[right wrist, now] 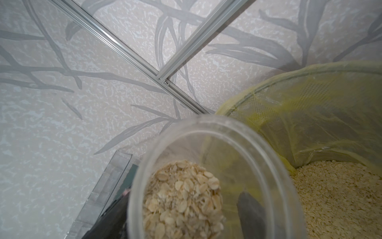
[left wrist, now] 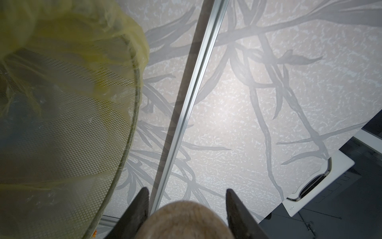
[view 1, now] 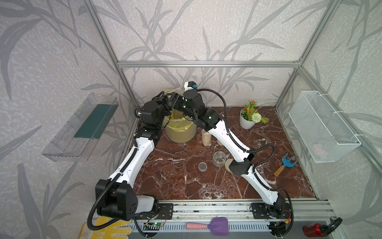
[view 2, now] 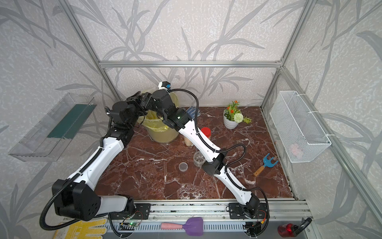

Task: Empty expired oatmeal from jars
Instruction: Pour the expired oatmeal into the trash bin.

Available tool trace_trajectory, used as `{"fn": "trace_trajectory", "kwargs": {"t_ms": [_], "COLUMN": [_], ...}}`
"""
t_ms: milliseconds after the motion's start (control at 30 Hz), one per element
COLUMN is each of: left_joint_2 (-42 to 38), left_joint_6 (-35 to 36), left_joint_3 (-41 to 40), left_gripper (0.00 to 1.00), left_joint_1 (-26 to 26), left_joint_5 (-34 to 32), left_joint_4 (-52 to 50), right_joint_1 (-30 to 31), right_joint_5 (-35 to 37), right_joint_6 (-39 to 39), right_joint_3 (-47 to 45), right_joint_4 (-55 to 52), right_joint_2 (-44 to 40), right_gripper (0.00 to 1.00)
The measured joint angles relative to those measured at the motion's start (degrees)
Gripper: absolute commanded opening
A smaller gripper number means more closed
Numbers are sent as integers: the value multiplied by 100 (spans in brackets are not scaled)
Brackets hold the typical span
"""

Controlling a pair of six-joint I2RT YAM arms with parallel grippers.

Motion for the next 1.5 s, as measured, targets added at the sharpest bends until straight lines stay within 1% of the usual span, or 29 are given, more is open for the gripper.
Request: {"fn": "trace_trajectory", "kwargs": {"t_ms": [200, 333, 500, 633, 733, 867, 967, 1067, 1200, 1367, 1500], "left_joint_2": [181, 208, 208, 212, 245, 358, 407, 450, 479, 481, 514], "left_joint_6": [42, 140, 326, 470, 579, 723, 890, 1082, 1329, 1683, 2033], "left_joint_3": [0, 0, 0, 0, 9, 76, 107, 210, 378, 437, 476], "left_gripper": [0, 0, 0, 0, 0, 0, 0, 0, 0, 0, 0], "left_joint_1": [212, 339, 413, 428, 439, 439, 450, 470, 490, 527, 566], "left_joint_5": [190, 299, 415, 544, 671, 839, 973, 1123, 1276, 1373, 1456], "left_joint_4": [-2, -7, -7, -2, -4, -4, -31, -125, -214, -369, -584], "right_joint_1": [-46, -92, -190, -229, -306, -452, -555, -678, -868, -1158, -1390], "right_joint_5": [-105, -164, -197, -201, -345, -627, -660, -660, -713, -911, -1069], "right_joint_6": [-404, -1001, -2006, -2730, -3252, -3786, -4146, -4448, -4800, -5217, -5412], "right_joint_3": [50, 35, -426, -907, -1235, -1360, -1521, -1980, -2959, -4389, -5528], "right_joint_4": [-688, -1399, -2035, -2212, -2343, -2846, -3309, -3713, -4030, -4041, -3856], "right_joint_2": [-31, -168, -841, -1521, -1982, -2291, -2457, -2734, -3359, -4433, -5272], "right_gripper": [72, 70, 69, 70, 70, 69, 69, 69, 69, 70, 70]}}
